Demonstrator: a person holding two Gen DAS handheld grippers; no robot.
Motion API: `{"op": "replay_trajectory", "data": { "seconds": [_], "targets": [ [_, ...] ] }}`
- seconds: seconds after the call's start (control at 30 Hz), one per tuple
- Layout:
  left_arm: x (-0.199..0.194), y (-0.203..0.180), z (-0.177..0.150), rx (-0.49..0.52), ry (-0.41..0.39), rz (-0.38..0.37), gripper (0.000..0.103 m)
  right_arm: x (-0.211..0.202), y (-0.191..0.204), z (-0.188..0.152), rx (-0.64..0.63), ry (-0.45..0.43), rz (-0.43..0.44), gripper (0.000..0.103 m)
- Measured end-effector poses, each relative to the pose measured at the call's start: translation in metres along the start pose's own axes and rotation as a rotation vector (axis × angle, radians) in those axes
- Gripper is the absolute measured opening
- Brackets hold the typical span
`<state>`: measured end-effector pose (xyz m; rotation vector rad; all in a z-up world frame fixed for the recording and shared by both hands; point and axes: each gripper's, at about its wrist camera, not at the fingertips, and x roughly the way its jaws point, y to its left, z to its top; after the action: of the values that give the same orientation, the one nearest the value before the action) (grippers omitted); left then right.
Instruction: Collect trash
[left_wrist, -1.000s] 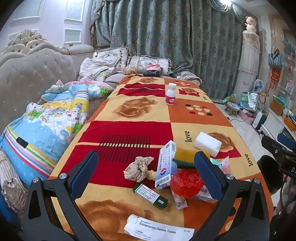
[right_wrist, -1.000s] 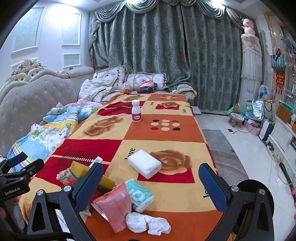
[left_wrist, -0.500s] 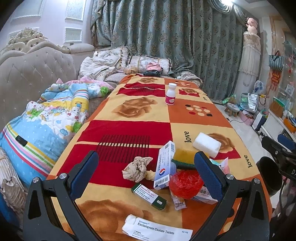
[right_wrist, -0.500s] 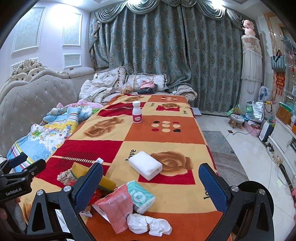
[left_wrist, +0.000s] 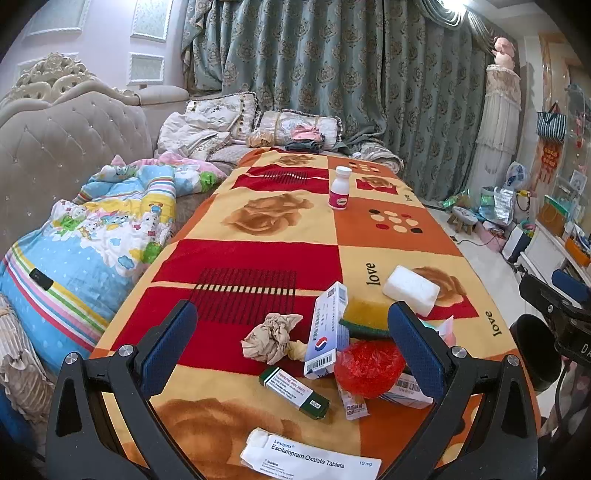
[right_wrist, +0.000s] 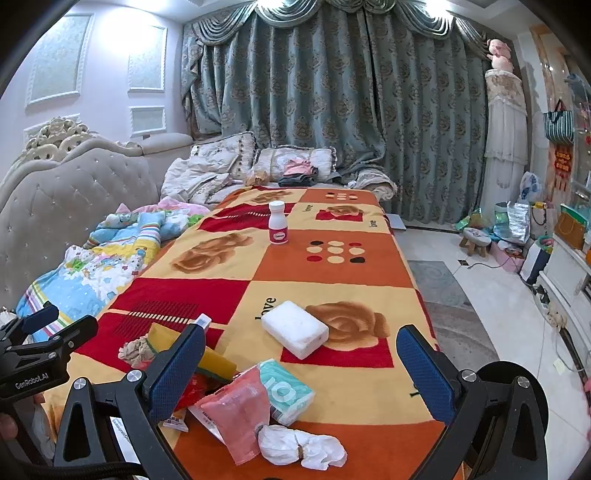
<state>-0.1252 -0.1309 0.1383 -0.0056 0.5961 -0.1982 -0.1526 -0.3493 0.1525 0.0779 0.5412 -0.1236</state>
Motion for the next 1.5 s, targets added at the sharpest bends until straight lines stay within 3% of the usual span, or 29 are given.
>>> {"op": "replay_trajectory", "data": {
  "seconds": [1.5],
  "targets": [
    [0.012,-0.006,-0.004,-0.010,0.056,-0.019,0.103,0.011,-0.005,-0.008,0.004,0.052,0.015,0.103]
  ]
}}
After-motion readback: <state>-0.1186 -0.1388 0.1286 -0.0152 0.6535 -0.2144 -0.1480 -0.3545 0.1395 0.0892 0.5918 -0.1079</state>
